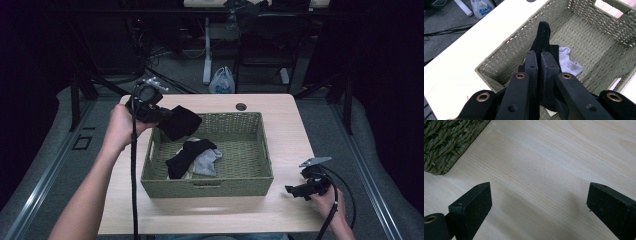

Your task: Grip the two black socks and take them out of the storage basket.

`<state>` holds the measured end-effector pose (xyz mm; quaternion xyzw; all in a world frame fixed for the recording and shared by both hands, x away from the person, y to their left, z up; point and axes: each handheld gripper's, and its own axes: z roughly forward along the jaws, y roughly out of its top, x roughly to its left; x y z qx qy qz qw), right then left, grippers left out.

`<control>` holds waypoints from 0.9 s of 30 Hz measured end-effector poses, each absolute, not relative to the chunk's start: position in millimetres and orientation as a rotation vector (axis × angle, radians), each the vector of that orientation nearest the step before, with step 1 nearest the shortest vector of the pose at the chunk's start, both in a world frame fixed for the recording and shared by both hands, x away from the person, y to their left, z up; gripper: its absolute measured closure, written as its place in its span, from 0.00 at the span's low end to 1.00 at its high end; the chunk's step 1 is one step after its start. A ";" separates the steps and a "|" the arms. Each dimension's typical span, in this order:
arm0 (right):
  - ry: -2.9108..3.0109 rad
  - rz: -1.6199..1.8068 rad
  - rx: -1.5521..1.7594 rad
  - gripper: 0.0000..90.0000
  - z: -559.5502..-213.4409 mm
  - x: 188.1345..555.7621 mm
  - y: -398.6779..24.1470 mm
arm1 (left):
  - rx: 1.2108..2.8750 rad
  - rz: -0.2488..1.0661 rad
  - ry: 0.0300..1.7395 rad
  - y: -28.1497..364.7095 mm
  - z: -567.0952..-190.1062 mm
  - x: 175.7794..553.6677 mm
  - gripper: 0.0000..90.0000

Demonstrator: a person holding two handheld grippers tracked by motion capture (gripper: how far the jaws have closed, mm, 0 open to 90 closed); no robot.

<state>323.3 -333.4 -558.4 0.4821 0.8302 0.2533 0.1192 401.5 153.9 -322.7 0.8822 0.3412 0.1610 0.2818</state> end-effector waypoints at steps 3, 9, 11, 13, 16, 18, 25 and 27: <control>2.424 0.748 1.412 0.06 -558.5 323.1 -333.4 | 2.358 0.447 0.935 160.1 -319.8 400.5 0.94; 2.426 0.732 1.407 0.06 -558.3 323.4 -333.2 | 2.316 0.472 0.975 178.1 -310.7 396.2 0.94; 2.427 0.739 1.410 0.06 -558.4 323.3 -333.1 | 2.305 0.488 0.988 183.4 -308.5 395.0 0.94; 2.425 0.741 1.410 0.06 -558.4 323.3 -333.3 | 2.291 0.494 1.003 189.3 -306.5 393.4 0.94; 2.426 0.737 1.411 0.06 -558.5 323.4 -333.2 | 2.286 0.511 1.028 197.9 -304.5 391.2 0.94; 2.427 0.736 1.410 0.06 -558.5 323.4 -333.1 | 2.282 0.514 1.038 203.6 -303.4 389.4 0.94; 2.424 0.729 1.406 0.06 -558.2 323.3 -333.3 | 2.242 0.549 1.095 228.7 -302.3 379.9 0.94; 2.425 0.727 1.405 0.06 -558.2 323.3 -333.2 | 2.233 0.552 1.111 234.6 -303.7 378.1 0.94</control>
